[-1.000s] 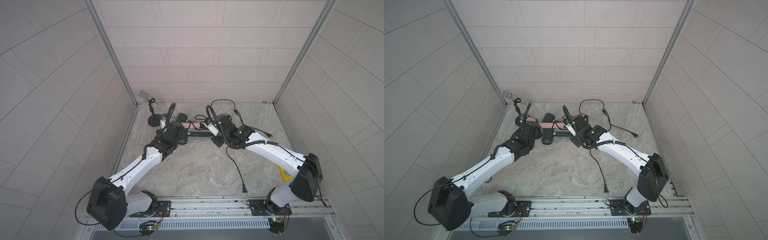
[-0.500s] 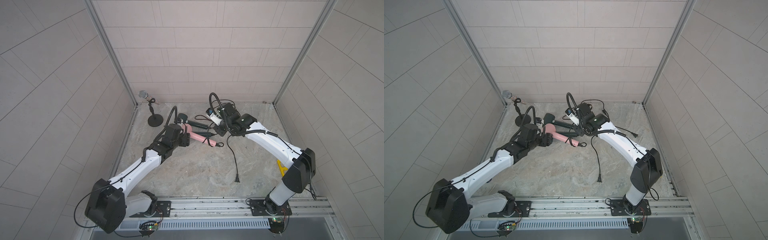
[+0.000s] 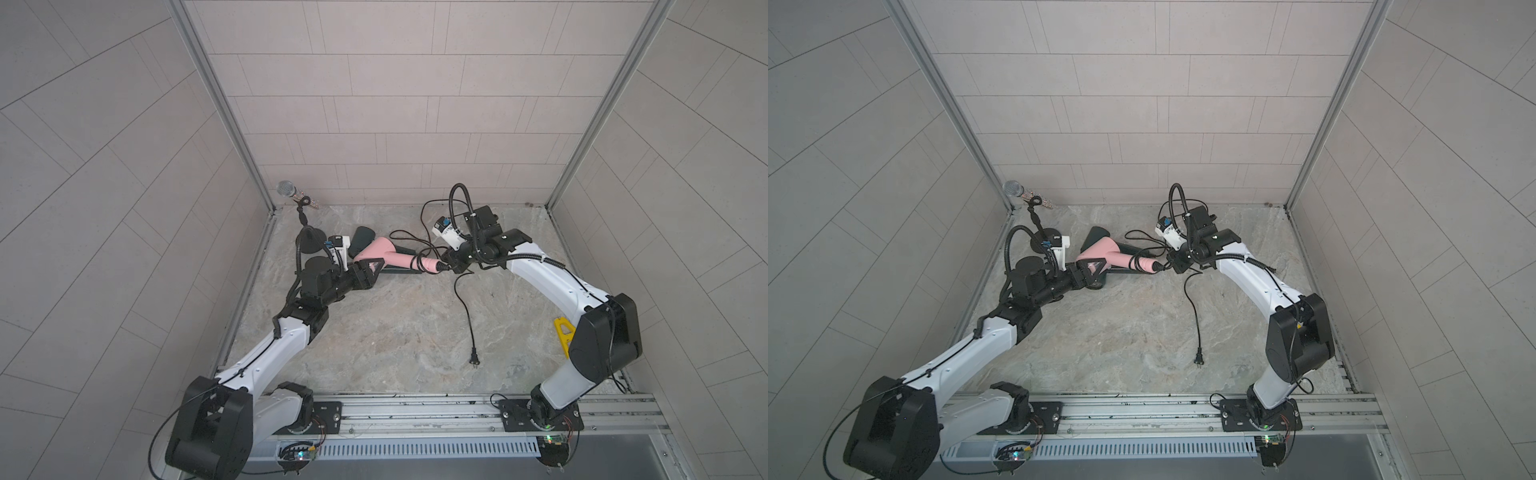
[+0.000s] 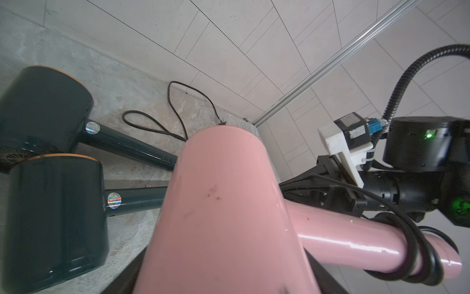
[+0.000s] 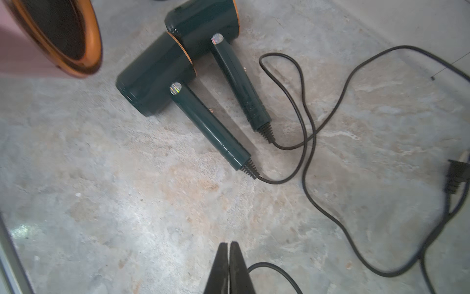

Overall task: Wrap the cord around the hair dryer
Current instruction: Wrap the power cord around the hair dryer.

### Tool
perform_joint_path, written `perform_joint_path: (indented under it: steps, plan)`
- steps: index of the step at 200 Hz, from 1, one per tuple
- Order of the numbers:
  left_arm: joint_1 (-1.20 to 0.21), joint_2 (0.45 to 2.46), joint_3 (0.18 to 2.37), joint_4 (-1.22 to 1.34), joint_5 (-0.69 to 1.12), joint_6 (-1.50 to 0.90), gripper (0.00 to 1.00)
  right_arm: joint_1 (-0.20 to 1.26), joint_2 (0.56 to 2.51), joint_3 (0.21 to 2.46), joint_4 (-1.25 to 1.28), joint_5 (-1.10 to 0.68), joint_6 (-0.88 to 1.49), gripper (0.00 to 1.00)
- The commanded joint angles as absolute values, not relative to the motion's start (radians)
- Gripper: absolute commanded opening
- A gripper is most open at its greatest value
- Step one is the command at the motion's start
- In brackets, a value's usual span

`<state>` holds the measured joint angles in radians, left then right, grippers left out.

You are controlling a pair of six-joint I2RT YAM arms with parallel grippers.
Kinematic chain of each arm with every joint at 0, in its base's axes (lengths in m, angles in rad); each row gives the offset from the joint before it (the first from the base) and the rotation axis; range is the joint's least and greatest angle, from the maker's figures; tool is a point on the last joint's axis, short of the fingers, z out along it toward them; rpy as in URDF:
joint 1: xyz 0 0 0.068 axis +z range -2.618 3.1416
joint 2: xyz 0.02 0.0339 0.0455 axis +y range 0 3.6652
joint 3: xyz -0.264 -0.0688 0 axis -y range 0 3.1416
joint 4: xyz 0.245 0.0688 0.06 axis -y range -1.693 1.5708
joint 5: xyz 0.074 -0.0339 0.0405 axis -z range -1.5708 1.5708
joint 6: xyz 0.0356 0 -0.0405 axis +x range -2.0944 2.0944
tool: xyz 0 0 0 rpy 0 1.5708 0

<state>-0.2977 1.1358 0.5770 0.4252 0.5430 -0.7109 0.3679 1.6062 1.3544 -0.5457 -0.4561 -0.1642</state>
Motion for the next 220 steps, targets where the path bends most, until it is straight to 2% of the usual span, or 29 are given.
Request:
perform_joint_path:
  steps: [1,30,62,100,120,134,144,161,171,191,220]
  plan:
    - [-0.298,1.119,0.604,0.714,0.611,-0.836,0.00,0.339,1.567,1.273,-0.392,-0.558,-0.023,0.03]
    - [-0.302,1.086,0.605,0.625,0.468,-0.793,0.00,0.339,1.541,1.150,-0.231,-0.607,0.127,0.10]
    - [-0.316,0.991,0.618,0.430,0.227,-0.710,0.00,0.338,1.511,1.046,-0.096,-0.639,0.282,0.18]
    - [-0.376,0.970,0.619,0.384,0.002,-0.690,0.00,0.362,1.487,1.003,-0.043,-0.635,0.343,0.20]
    - [-0.409,0.988,0.642,0.369,-0.039,-0.677,0.00,0.378,1.486,0.995,-0.045,-0.618,0.338,0.15]
    - [-0.420,0.991,0.663,0.346,-0.048,-0.666,0.00,0.379,1.488,0.983,-0.056,-0.598,0.322,0.16]
    - [-0.423,0.988,0.682,0.315,-0.050,-0.652,0.00,0.378,1.481,0.976,-0.084,-0.559,0.294,0.20]
    - [-0.426,0.984,0.710,0.246,-0.062,-0.627,0.00,0.369,1.460,0.970,-0.141,-0.503,0.252,0.39]
    - [-0.425,0.980,0.719,0.223,-0.064,-0.623,0.00,0.359,1.449,0.967,-0.168,-0.471,0.237,0.45]
    - [-0.425,0.977,0.736,0.186,-0.060,-0.621,0.00,0.348,1.461,0.978,-0.254,-0.379,0.202,0.51]
    - [-0.426,0.978,0.753,0.153,-0.049,-0.620,0.00,0.363,1.542,1.019,-0.407,-0.277,0.162,0.51]
